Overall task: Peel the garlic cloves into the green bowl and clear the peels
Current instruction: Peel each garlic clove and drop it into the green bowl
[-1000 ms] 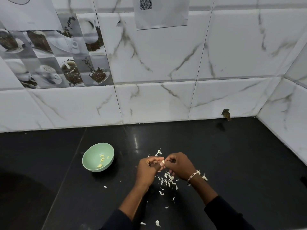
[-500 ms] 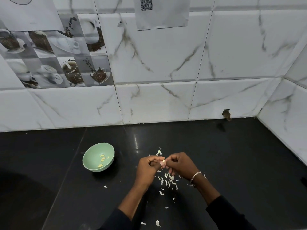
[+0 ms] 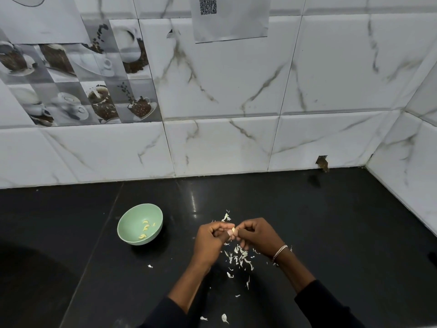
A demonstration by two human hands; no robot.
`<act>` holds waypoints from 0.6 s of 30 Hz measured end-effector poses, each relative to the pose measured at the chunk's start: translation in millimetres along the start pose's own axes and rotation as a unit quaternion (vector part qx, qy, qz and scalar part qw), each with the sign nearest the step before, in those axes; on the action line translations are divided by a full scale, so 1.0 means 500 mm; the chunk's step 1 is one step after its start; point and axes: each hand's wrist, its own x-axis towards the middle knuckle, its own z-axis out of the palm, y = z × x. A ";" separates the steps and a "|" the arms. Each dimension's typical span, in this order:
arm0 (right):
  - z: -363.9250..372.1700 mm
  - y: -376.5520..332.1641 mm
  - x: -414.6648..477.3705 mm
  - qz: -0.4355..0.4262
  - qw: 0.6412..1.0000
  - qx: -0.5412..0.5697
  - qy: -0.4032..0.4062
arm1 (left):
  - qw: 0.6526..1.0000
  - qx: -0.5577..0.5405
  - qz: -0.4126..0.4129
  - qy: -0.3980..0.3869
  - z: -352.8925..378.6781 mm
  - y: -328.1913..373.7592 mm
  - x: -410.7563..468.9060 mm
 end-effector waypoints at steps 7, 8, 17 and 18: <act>0.004 0.003 0.003 0.016 1.000 -0.002 0.023 | 1.000 -0.001 0.002 -0.001 0.009 0.001 -0.002; 0.004 0.004 0.004 0.015 1.000 -0.003 0.025 | 1.000 -0.001 0.000 0.000 0.010 0.002 -0.002; 0.009 0.003 0.002 0.023 0.998 0.000 0.059 | 1.000 -0.018 -0.005 0.009 0.018 0.014 -0.008; 0.010 0.004 0.003 0.023 0.998 -0.002 0.064 | 1.000 -0.012 -0.005 0.009 0.019 0.014 -0.008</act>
